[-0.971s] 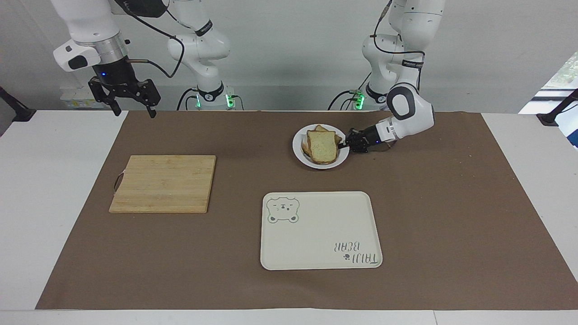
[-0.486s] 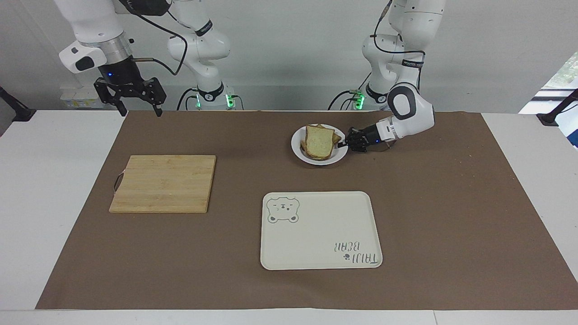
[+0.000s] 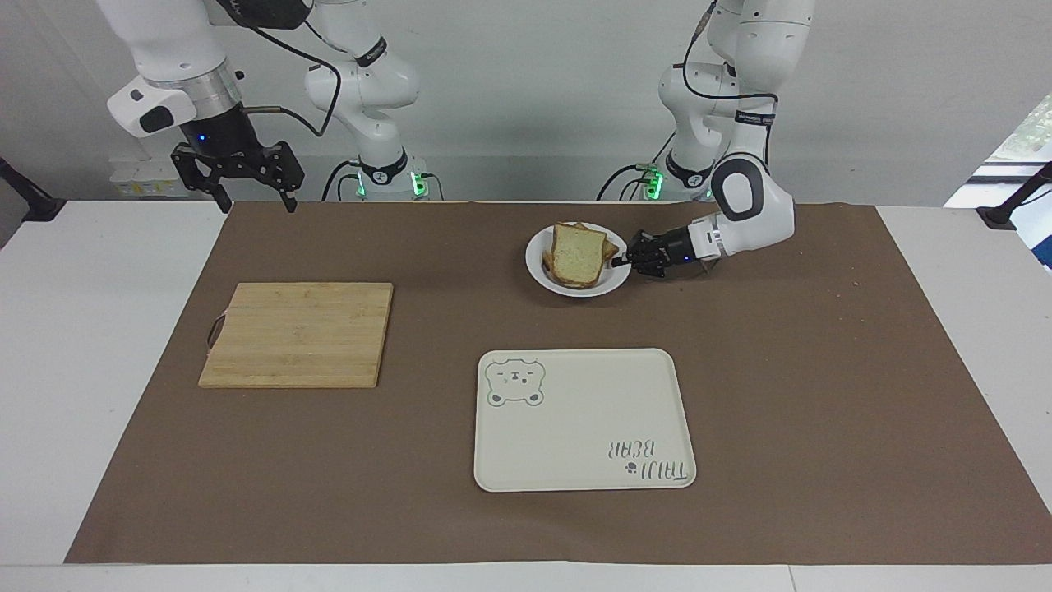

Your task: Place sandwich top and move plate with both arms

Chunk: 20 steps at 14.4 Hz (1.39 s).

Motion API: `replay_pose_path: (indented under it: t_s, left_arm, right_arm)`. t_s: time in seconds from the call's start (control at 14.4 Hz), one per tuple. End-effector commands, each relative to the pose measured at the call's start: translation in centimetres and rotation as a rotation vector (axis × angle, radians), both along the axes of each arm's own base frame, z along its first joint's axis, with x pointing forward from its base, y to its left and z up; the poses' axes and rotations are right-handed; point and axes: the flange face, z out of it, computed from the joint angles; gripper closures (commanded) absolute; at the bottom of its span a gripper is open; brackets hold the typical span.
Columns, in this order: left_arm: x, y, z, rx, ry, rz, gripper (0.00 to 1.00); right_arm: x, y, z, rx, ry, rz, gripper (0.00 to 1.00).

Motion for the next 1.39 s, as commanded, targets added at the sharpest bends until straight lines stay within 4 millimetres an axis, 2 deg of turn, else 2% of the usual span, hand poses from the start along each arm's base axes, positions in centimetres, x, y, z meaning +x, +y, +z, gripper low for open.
replay_pose_path:
  t_s: [0.0,0.35,0.42,0.56,0.69,0.76,0.83,0.9,1.04,1.11,1.32]
  left_arm:
    - [5.6,-1.1,1.3,-0.036,0.029,0.043,1.00]
    - [14.2,-0.6,4.0,-0.038,0.025,0.161,1.00]
    - [15.6,-0.7,3.6,-0.036,0.021,0.174,1.00]
    - [18.5,0.5,1.7,-0.028,0.020,0.222,1.00]
    - [21.5,1.2,2.2,-0.032,0.016,0.267,1.00]
    - [23.2,0.9,3.1,-0.033,0.018,0.296,1.00]
    - [24.4,0.4,3.1,-0.021,0.016,0.333,1.00]
    - [24.9,-0.8,2.1,-0.010,0.020,0.348,1.00]
    - [25.6,-1.3,1.3,-0.008,0.021,0.361,1.00]
    - [25.4,-2.3,1.2,-0.012,0.022,0.352,1.00]
    - [24.9,-3.1,1.3,0.008,0.022,0.317,1.00]
  right_arm:
    - [0.2,0.0,0.4,0.013,0.010,0.016,0.00]
    - [0.2,0.0,0.4,0.013,0.010,0.016,0.00]
    - [0.2,0.0,0.4,0.013,0.010,0.016,0.00]
    - [0.2,0.0,0.4,0.013,0.010,0.016,0.00]
    - [0.2,0.0,0.3,0.012,0.012,0.016,0.00]
    - [0.2,0.0,0.4,0.013,0.010,0.016,0.00]
    - [0.2,0.0,0.4,0.012,0.009,0.016,0.00]
    - [0.2,0.0,0.4,0.013,0.010,0.016,0.00]
    - [0.2,0.0,0.4,0.013,0.010,0.016,0.00]
    - [0.2,0.0,0.3,0.012,0.010,0.016,0.00]
    - [0.2,0.0,0.4,0.013,0.010,0.016,0.00]
